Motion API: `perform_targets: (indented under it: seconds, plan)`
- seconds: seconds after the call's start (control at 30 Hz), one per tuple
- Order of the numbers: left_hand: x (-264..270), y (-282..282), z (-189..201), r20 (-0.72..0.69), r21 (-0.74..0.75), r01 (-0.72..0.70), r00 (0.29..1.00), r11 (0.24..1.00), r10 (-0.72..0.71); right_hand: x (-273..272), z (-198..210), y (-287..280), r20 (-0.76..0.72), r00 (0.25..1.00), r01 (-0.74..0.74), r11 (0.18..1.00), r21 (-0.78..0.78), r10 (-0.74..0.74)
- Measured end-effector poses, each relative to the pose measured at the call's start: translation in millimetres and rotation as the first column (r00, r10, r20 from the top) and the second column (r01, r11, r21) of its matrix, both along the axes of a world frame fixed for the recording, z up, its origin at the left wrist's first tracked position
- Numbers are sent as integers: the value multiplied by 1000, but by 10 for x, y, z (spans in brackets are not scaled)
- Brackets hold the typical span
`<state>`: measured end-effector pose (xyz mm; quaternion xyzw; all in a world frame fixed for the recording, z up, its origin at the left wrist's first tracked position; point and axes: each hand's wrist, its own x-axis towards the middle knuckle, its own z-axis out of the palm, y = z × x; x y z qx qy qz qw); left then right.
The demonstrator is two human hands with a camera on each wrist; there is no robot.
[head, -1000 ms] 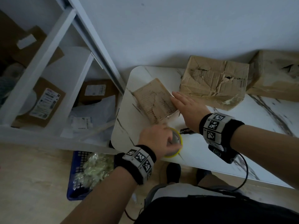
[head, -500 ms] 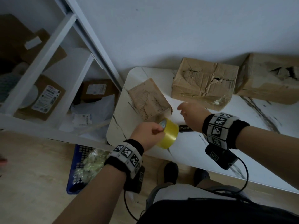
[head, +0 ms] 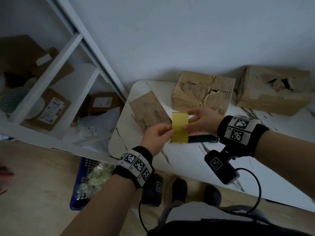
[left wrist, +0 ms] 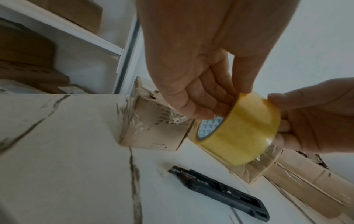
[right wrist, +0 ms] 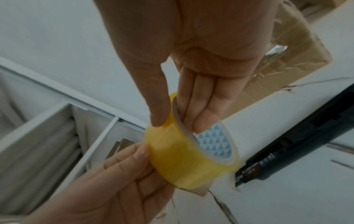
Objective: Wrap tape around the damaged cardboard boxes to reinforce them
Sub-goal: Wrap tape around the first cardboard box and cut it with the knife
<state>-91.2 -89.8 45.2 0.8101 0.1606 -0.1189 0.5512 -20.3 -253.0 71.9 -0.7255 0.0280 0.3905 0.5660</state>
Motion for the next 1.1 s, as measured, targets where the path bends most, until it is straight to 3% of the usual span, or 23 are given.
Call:
perform_targets:
  seconds: [0.13,0.33,0.57,0.8,1.1]
  plan:
    - [72,-97,80,140,239,-40,990,970,7,-6,95,-64,136,991,-4,999,-43,9]
    - [213,-225,334,229,576,81,939,814,-256,-4,182,-86,309,944,-76,987,-145,118]
    - [296,-147,374,439,492,-102,887,865,-145,22,281,-47,386,904,-122,976,-178,183]
    - [354,-76,422,360,609,-86,916,789,-178,41,350,63,443,863,-154,961,-229,244]
    - [359,128,333,374,576,-55,905,816,-203,108,427,221,513,812,-129,943,-308,279]
